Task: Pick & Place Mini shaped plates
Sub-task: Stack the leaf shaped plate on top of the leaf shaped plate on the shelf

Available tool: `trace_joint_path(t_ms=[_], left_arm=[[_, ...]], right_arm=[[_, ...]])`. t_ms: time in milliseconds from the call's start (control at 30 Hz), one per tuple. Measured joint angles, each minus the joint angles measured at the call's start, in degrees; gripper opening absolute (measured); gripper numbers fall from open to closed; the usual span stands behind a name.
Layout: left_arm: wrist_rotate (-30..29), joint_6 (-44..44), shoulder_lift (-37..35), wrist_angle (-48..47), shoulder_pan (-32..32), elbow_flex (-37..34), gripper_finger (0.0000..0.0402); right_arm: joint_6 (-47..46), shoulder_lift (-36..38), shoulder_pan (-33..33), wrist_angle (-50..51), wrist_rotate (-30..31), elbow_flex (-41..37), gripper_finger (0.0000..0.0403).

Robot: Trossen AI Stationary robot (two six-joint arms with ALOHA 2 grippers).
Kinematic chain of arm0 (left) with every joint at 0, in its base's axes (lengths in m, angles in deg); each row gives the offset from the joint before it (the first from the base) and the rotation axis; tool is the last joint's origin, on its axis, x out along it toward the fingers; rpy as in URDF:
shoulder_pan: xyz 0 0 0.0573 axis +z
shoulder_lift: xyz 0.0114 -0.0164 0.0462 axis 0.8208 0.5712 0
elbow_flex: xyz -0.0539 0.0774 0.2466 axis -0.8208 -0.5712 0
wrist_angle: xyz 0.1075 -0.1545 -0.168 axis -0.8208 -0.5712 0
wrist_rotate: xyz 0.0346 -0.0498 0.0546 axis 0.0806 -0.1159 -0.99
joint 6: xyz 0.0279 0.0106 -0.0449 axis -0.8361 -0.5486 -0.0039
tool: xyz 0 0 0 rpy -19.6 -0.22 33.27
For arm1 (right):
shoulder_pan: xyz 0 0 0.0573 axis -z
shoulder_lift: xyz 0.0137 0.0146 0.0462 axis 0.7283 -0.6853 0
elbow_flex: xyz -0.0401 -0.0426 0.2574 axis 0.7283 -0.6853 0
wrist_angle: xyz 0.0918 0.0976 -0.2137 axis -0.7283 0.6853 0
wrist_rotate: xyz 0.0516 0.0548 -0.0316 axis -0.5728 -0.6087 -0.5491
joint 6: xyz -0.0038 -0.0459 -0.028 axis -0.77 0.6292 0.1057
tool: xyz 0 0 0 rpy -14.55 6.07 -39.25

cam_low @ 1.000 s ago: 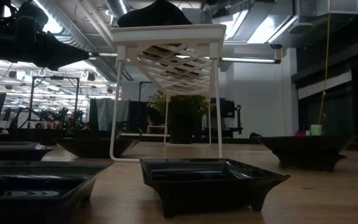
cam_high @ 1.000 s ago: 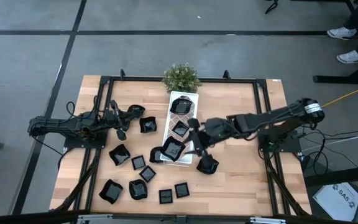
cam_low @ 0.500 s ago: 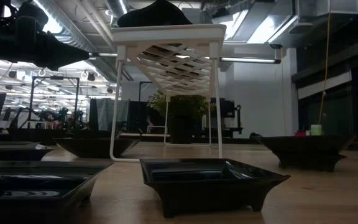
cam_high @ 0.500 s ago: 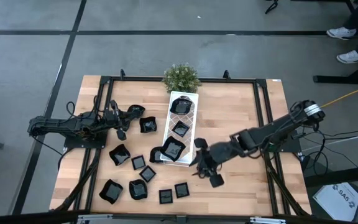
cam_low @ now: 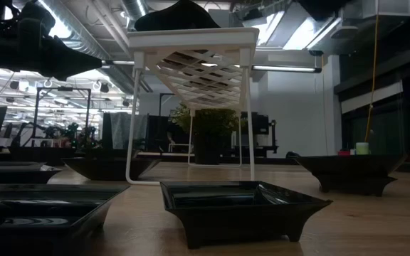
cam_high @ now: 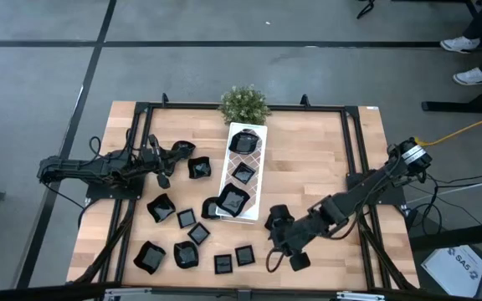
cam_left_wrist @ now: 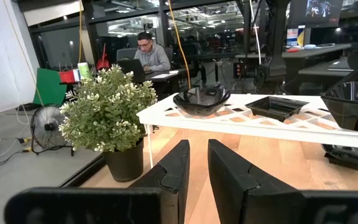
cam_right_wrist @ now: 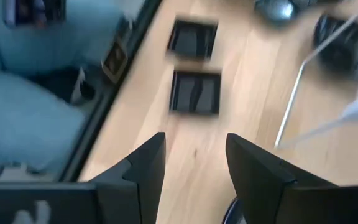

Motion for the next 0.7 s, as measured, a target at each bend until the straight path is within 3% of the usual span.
trace_joint_path(t_ms=[167,467,700], left_arm=[[0.0,0.0,0.0,0.0,0.0,0.0,0.0054],[0.0,0.0,0.0,0.0,0.0,0.0,0.0053],[0.0,0.0,0.0,0.0,0.0,0.0,0.0053]], right_arm=[[-4.0,-2.4,-2.1,6.3,1.3,0.0,0.0169],[-8.1,-5.0,-5.0,13.8,11.8,0.0,0.0169],[-10.1,-8.6,-5.1,15.2,10.2,0.0,0.0169]])
